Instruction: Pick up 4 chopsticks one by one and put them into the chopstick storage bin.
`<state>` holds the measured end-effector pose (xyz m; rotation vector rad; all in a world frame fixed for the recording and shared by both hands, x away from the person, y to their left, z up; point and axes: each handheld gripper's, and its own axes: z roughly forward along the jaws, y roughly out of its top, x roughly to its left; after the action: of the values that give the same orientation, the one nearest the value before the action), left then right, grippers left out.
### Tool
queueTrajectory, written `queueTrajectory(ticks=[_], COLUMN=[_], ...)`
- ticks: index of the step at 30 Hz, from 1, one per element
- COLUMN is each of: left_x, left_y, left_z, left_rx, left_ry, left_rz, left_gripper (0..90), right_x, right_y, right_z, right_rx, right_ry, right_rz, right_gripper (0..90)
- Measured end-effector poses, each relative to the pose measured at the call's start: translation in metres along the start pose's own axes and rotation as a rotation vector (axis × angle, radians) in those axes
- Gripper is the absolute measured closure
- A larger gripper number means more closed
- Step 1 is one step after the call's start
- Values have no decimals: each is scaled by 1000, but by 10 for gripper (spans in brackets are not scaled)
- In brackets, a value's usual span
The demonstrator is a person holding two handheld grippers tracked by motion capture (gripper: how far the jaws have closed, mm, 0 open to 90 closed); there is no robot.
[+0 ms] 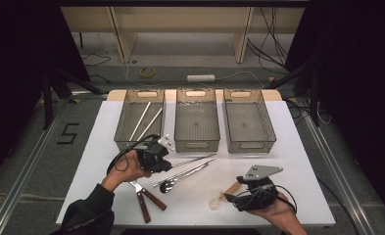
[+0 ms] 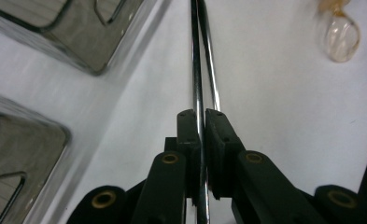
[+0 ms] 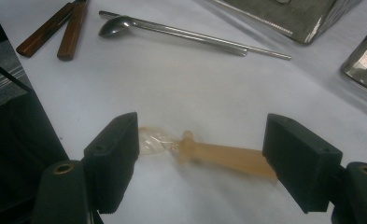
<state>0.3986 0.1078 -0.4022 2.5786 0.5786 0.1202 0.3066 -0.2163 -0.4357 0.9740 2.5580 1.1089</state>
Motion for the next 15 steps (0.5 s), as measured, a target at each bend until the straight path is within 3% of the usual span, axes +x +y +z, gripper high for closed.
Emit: queueTrajectory(ticks=[10,15], left_x=[-9,2], left_y=[9,9], left_z=[-25,-42], left_rx=[-108,-158], left_ry=[-15,20], left_rz=[-3,-40], left_gripper=[847,847], right_x=[0,0], right_y=[0,0], right_z=[0,0], right_rx=[1,0], right_ry=[0,-3], right_rz=[1,3], right_gripper=[282,282])
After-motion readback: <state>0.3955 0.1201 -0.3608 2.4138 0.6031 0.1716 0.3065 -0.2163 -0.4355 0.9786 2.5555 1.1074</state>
